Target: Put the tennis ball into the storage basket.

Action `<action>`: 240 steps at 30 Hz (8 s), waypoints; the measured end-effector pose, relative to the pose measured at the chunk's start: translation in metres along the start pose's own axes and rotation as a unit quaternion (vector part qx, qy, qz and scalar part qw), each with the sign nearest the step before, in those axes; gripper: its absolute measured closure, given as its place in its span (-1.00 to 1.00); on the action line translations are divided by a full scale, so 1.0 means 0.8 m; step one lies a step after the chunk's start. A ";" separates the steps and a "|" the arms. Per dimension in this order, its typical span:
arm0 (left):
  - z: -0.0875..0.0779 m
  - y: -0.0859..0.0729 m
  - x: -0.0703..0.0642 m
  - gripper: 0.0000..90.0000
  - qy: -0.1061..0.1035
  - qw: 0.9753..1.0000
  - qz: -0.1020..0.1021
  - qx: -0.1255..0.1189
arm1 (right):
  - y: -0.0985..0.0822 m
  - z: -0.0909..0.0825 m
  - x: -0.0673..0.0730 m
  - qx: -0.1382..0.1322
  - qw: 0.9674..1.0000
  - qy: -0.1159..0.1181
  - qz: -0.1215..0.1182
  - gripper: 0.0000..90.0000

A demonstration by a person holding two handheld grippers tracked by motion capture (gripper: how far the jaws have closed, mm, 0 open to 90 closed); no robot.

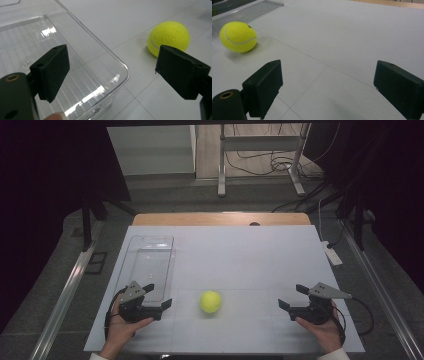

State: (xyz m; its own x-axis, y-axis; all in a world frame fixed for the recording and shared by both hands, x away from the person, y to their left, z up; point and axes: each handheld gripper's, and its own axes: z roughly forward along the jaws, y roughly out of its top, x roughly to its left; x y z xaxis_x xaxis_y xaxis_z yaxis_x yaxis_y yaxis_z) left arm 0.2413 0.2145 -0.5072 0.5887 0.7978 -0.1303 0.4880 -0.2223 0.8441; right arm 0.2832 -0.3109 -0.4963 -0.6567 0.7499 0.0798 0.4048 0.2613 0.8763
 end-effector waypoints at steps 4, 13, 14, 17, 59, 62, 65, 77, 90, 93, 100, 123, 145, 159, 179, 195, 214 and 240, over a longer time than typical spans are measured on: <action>-0.003 -0.001 0.000 -0.72 0.005 1.000 0.000 -0.004 | 0.001 0.003 0.000 0.002 1.000 0.002 -0.003 -0.80; -0.003 -0.002 -0.005 -0.72 0.000 1.000 0.012 -0.001 | 0.002 0.005 0.003 0.006 1.000 0.002 -0.003 -0.79; -0.004 -0.002 -0.006 -0.72 0.000 1.000 0.014 -0.001 | 0.002 0.004 0.004 0.004 1.000 0.003 -0.005 -0.79; -0.005 -0.002 -0.008 -0.72 -0.002 1.000 0.013 -0.003 | 0.003 0.005 0.006 0.002 1.000 0.006 -0.005 -0.79; 0.002 0.013 -0.016 -0.72 0.003 1.000 0.025 0.004 | -0.004 -0.007 0.004 0.004 1.000 -0.006 0.004 -0.79; 0.001 0.016 -0.017 -0.72 -0.001 1.000 0.025 0.003 | -0.004 -0.007 0.003 0.004 1.000 -0.006 0.005 -0.79; 0.000 0.019 -0.018 -0.72 0.001 1.000 0.028 0.005 | -0.005 -0.008 0.002 0.005 1.000 -0.007 0.005 -0.79; 0.002 0.031 -0.021 -0.74 -0.013 0.999 0.021 0.020 | -0.005 -0.008 0.002 0.006 1.000 -0.005 0.004 -0.79; 0.008 0.044 -0.029 -0.78 -0.040 0.998 0.024 0.046 | -0.006 -0.008 0.003 0.009 1.000 -0.006 0.003 -0.78; 0.010 0.047 -0.032 -0.78 -0.041 0.998 0.026 0.047 | -0.006 -0.008 0.003 0.009 1.000 -0.006 0.004 -0.78; 0.018 0.056 -0.040 -0.79 -0.053 0.997 0.031 0.051 | -0.005 -0.009 0.002 0.006 1.000 -0.005 0.005 -0.78; 0.035 0.071 -0.052 -0.79 -0.078 0.993 0.053 0.073 | -0.006 -0.008 0.003 0.006 1.000 -0.004 0.005 -0.78; 0.058 0.087 -0.061 -0.79 -0.088 0.989 0.070 0.094 | -0.007 -0.006 0.002 0.011 1.000 -0.004 0.003 -0.77; 0.073 0.095 -0.067 -0.80 -0.101 0.986 0.074 0.110 | -0.007 -0.006 0.002 0.012 1.000 -0.005 0.002 -0.77; 0.102 0.103 -0.083 -0.92 -0.105 0.980 0.091 0.144 | -0.008 -0.005 0.002 0.014 1.000 -0.005 0.001 -0.77; 0.130 0.107 -0.095 -0.96 -0.116 0.968 0.113 0.191 | -0.008 -0.004 0.003 0.018 1.000 -0.006 -0.001 -0.77; 0.159 0.099 -0.113 -0.89 -0.112 0.945 0.159 0.262 | -0.008 -0.005 0.003 0.018 1.000 -0.007 0.000 -0.77; 0.146 0.102 -0.109 -0.41 -0.098 0.949 0.170 0.247 | -0.009 -0.005 0.003 0.018 1.000 -0.007 0.000 -0.77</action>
State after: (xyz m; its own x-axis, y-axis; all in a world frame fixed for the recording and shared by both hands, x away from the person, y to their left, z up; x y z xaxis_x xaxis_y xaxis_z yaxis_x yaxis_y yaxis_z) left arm 0.3053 0.0617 -0.4874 0.8513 0.5239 -0.0282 0.4620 -0.7231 0.5134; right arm 0.2764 -0.3135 -0.5004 -0.6481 0.7581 0.0722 0.4272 0.2835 0.8586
